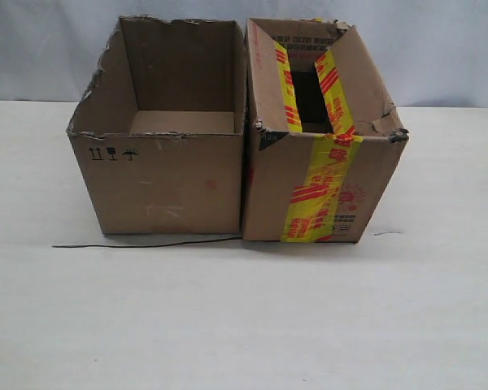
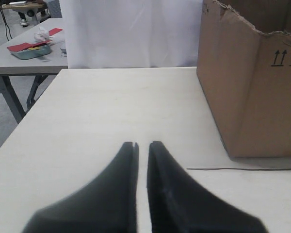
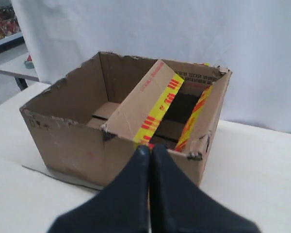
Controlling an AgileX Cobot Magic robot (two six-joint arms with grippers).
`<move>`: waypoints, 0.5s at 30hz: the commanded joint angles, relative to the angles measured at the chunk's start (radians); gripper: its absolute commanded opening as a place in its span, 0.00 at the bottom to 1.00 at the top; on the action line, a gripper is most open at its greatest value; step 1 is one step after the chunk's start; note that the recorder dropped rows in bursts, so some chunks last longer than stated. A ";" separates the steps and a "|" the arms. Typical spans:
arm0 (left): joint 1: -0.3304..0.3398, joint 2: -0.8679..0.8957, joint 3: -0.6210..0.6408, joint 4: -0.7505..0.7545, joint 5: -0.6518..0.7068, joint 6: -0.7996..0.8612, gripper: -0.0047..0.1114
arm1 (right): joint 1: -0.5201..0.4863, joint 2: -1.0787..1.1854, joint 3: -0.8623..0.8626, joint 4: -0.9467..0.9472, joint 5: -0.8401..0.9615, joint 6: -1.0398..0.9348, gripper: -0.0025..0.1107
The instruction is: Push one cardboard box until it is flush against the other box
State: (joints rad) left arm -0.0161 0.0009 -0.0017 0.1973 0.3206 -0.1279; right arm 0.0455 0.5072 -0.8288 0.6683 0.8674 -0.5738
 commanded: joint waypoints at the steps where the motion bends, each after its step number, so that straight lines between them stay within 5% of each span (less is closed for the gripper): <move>1: -0.008 -0.001 0.002 -0.007 -0.012 -0.004 0.04 | 0.099 -0.135 0.083 -0.264 -0.009 0.176 0.02; 7: -0.008 -0.001 0.002 -0.007 -0.012 -0.004 0.04 | 0.155 -0.286 0.259 -0.526 -0.169 0.397 0.02; 15: -0.008 -0.001 0.002 -0.007 -0.012 -0.004 0.04 | 0.158 -0.337 0.564 -0.526 -0.542 0.324 0.02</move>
State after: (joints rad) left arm -0.0161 0.0009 -0.0017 0.1973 0.3206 -0.1279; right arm 0.1996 0.1759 -0.3429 0.1514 0.4797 -0.2254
